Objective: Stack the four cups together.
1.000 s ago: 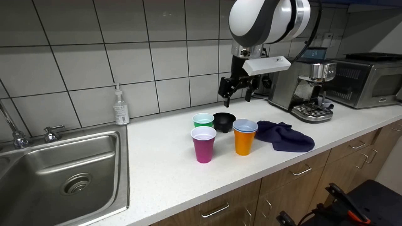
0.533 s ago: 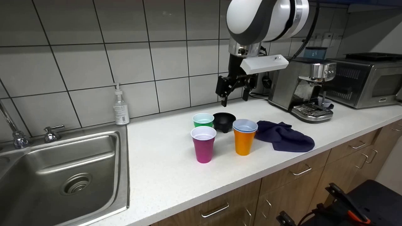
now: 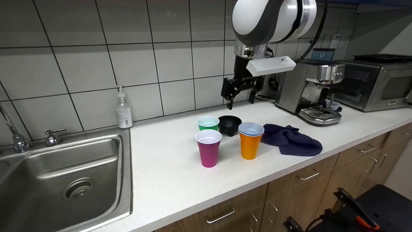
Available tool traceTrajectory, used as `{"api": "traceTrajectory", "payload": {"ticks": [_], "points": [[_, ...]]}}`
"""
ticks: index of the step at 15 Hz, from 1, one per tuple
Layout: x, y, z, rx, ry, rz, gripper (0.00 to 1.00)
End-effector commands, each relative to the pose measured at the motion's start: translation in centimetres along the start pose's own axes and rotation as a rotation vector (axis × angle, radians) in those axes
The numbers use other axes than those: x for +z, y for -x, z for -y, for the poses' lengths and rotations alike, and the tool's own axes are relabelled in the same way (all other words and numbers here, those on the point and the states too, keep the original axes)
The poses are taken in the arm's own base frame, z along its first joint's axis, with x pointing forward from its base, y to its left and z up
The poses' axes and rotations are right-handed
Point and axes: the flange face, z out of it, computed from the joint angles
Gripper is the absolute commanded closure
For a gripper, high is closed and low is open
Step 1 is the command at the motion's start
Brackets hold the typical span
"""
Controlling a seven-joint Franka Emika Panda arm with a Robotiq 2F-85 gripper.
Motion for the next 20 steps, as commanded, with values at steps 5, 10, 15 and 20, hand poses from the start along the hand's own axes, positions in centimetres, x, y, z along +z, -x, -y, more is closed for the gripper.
{"api": "traceTrajectory", "payload": {"ticks": [5, 10, 15, 20], "points": [[-0.3, -0.8, 3.5, -0.046, 0.048, -0.003, 0.00], [0.5, -2.0, 6.7, -0.092, 0.069, -0.007, 0.00], [2.0, -3.4, 9.8, -0.149, 0.051, 0.005, 0.00], [4.3, -4.4, 12.4, -0.199, 0.020, 0.038, 0.00]]}}
